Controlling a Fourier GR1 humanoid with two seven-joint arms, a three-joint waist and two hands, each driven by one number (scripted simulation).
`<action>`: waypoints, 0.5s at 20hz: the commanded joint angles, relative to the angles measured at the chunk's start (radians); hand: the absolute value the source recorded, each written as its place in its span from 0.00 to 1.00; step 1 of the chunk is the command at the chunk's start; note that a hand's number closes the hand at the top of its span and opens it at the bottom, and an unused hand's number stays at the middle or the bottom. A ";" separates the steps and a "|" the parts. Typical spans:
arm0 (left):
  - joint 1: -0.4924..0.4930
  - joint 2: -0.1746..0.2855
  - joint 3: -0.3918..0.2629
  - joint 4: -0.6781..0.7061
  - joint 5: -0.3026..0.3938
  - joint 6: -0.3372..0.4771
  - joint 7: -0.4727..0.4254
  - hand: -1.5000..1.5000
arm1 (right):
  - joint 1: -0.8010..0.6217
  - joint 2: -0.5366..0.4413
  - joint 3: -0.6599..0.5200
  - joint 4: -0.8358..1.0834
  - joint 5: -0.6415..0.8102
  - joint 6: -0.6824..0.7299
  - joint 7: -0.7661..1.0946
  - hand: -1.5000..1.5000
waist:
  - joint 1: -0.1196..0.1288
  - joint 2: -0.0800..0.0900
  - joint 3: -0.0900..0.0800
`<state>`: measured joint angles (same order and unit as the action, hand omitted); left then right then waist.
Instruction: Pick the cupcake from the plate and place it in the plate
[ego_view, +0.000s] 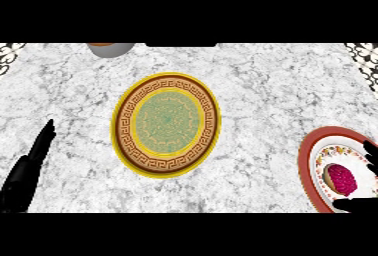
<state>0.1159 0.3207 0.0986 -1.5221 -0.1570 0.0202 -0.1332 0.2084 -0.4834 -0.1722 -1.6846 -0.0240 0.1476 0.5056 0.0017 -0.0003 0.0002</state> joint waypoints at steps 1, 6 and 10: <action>-0.018 -0.019 0.026 0.002 -0.008 -0.026 0.017 0.50 | -0.013 0.056 -0.022 0.038 0.063 0.023 -0.049 0.00 | -0.002 0.000 0.000; -0.050 -0.028 0.031 -0.003 -0.043 -0.015 0.037 0.50 | -0.048 0.123 0.032 0.023 0.135 -0.003 0.010 0.00 | -0.001 0.000 0.000; -0.042 -0.027 0.039 -0.018 -0.038 -0.044 0.050 0.50 | -0.049 0.161 0.004 0.100 0.150 -0.020 -0.150 1.00 | -0.002 0.000 0.000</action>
<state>0.1025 0.2997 0.1388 -1.5088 -0.1838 -0.0150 -0.1386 0.1857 -0.3660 -0.1653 -1.6142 0.1038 0.1476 0.4122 -0.0004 -0.0013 -0.0020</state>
